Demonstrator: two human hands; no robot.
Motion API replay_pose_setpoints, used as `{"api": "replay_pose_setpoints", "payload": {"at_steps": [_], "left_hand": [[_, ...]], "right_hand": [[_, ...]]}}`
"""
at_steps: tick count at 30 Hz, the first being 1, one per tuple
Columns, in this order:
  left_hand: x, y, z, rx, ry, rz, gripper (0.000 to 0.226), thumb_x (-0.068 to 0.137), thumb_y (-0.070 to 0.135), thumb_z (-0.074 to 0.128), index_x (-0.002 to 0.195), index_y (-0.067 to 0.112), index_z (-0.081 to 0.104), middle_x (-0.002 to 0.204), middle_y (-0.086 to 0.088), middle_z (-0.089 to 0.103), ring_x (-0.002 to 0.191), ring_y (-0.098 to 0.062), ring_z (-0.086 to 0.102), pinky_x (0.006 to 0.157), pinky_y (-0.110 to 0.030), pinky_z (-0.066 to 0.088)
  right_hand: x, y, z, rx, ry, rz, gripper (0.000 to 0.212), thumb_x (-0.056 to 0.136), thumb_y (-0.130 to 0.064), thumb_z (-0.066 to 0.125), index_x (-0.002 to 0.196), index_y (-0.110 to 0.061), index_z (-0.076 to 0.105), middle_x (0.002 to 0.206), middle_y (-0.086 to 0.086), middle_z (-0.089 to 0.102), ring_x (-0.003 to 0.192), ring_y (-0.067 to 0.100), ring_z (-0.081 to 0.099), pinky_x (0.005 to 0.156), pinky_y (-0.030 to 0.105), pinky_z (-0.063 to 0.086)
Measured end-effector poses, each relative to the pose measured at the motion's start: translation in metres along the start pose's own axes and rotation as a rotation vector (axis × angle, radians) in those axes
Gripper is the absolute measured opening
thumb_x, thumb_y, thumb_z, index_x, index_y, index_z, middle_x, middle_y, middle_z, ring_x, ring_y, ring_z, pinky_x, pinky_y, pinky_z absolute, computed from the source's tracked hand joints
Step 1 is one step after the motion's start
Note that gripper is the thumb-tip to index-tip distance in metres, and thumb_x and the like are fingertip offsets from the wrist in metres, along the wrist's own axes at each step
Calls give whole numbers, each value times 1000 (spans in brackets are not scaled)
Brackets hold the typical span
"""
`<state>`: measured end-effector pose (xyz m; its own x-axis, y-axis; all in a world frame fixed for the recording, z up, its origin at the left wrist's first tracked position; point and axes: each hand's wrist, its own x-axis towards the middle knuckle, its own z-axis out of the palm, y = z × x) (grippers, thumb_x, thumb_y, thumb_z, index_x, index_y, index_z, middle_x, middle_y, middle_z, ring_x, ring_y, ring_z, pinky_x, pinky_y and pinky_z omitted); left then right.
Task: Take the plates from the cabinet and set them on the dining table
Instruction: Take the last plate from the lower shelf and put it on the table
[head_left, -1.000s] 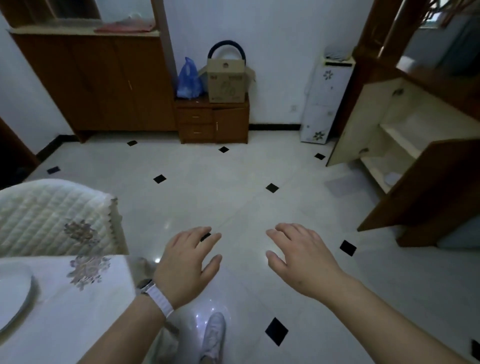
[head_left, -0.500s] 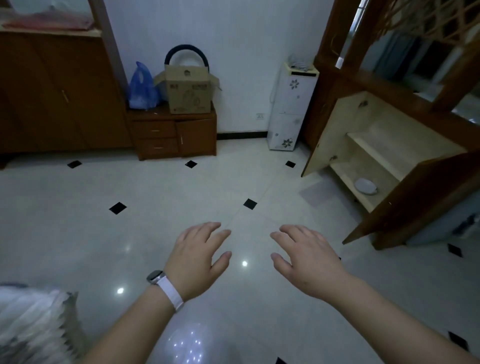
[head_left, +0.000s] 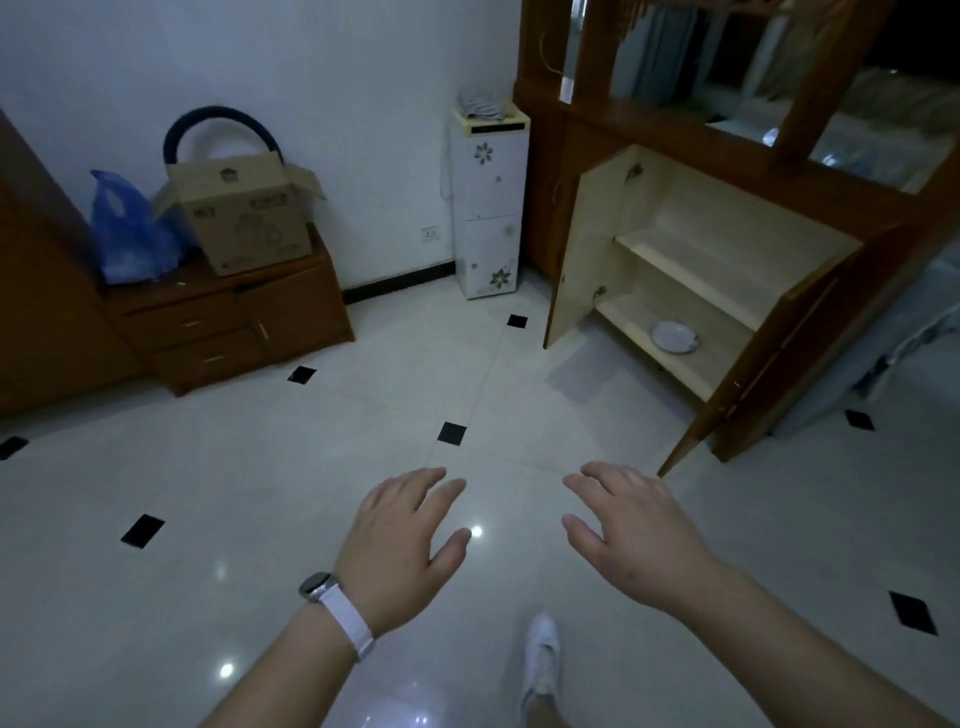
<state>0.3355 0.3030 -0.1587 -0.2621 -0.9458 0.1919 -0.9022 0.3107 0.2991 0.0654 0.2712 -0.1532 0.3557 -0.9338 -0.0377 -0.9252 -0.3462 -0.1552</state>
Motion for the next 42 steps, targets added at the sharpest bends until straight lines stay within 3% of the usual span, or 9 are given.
{"api": "replay_pose_setpoints", "payload": {"at_steps": [10,14,21,26,42], "left_hand": [[229,15,33,37,-72,95,51,85,46,48,123,15,64,123,-8,65,111,-28,62,95,-42,46],[308,26,38,48,-52,149,49,84,40,59,124,14,63,123,-10,64,111,-30,61,95,-41,47],[406,19,52,98,-81,242,48,81,35,66,123,13,64,122,-11,64,111,-32,61,93,-43,46],[471,8,69,62,-114,296,50,83,42,53,123,14,64,123,-10,64,111,-31,61,94,-42,46],[777,-123,115,-28,-203,538,50,85,45,45,123,18,63,121,-11,64,108,-30,61,91,-43,46]], "right_hand": [[147,147,-16,86,8,125,56,92,-58,27,139,-32,46,143,-8,46,129,12,40,103,33,30],[201,196,-39,61,36,140,54,93,-56,32,138,-31,46,143,-6,46,128,14,40,103,34,29],[257,236,-53,100,81,208,62,89,-59,25,138,-30,48,143,-5,48,128,15,41,103,35,31],[304,259,-53,110,81,267,63,88,-59,24,138,-29,48,143,-4,48,128,15,40,102,35,31],[543,325,-83,19,85,568,51,95,-49,42,140,-25,47,143,-4,46,127,19,41,102,32,33]]}}
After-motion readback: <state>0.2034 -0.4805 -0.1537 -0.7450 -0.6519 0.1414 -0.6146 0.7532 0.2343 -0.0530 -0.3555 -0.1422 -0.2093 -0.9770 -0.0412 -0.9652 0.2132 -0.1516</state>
